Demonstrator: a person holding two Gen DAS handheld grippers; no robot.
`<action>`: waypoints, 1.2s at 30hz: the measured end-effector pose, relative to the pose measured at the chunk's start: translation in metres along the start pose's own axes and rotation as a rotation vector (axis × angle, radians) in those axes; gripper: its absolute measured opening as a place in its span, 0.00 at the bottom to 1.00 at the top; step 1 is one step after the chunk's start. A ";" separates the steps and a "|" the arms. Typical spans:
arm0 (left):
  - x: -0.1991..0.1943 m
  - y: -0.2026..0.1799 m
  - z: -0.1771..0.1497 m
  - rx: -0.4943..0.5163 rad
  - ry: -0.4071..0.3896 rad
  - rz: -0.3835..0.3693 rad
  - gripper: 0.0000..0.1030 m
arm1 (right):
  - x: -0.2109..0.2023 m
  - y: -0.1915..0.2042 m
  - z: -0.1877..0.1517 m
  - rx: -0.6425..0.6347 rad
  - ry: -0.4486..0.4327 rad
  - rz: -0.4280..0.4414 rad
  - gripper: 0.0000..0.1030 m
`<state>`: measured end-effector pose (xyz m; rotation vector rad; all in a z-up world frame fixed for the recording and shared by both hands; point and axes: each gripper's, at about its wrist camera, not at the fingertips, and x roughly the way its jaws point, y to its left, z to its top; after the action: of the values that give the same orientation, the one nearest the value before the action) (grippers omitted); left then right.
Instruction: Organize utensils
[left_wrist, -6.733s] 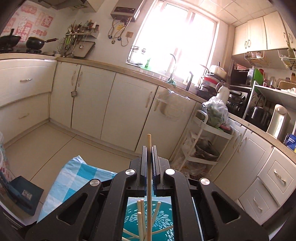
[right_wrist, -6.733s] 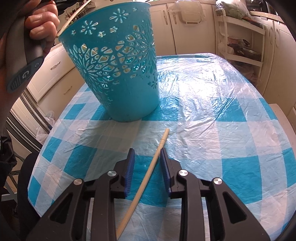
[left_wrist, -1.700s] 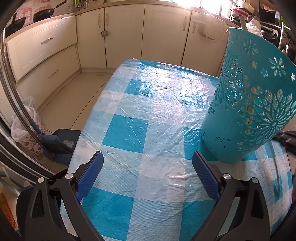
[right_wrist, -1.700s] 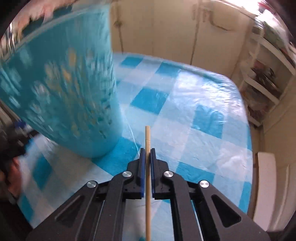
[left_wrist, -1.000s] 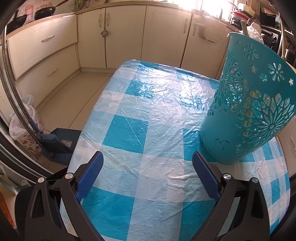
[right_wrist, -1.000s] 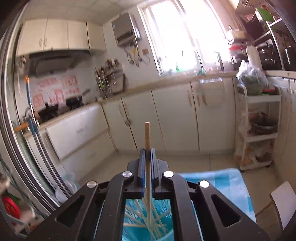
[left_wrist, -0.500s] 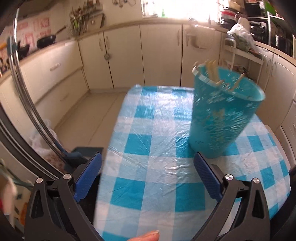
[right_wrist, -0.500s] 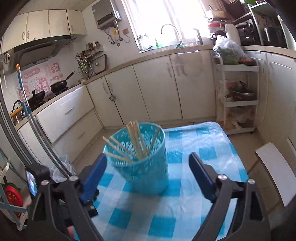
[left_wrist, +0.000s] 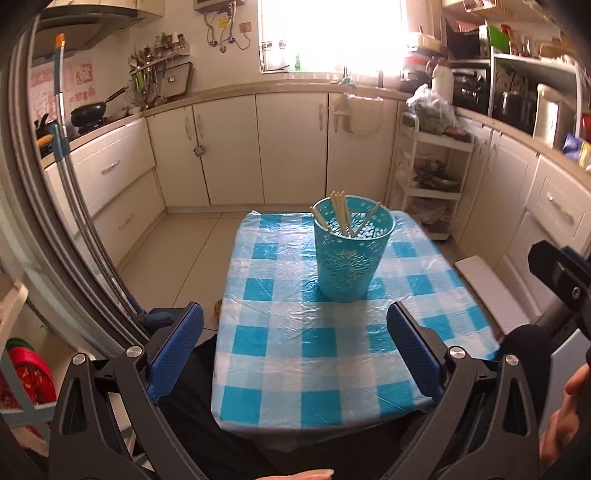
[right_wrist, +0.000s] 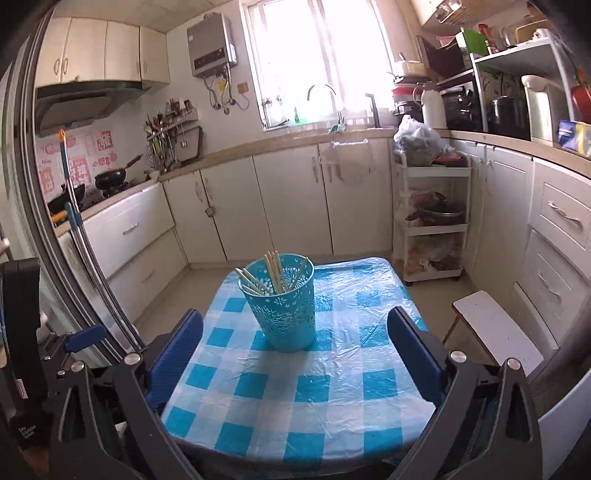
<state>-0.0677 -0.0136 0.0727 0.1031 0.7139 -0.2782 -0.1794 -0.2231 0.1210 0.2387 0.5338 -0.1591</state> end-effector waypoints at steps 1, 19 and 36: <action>-0.012 0.001 -0.001 -0.006 -0.014 -0.002 0.93 | -0.011 0.002 -0.002 0.016 0.002 0.006 0.93; -0.124 -0.003 -0.031 -0.013 -0.200 0.093 0.93 | -0.096 0.022 -0.035 0.022 -0.100 0.028 0.93; -0.130 -0.001 -0.034 -0.018 -0.200 0.088 0.93 | -0.097 0.030 -0.039 -0.006 -0.095 0.039 0.93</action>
<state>-0.1833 0.0205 0.1325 0.0880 0.5117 -0.1943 -0.2742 -0.1758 0.1443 0.2340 0.4345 -0.1304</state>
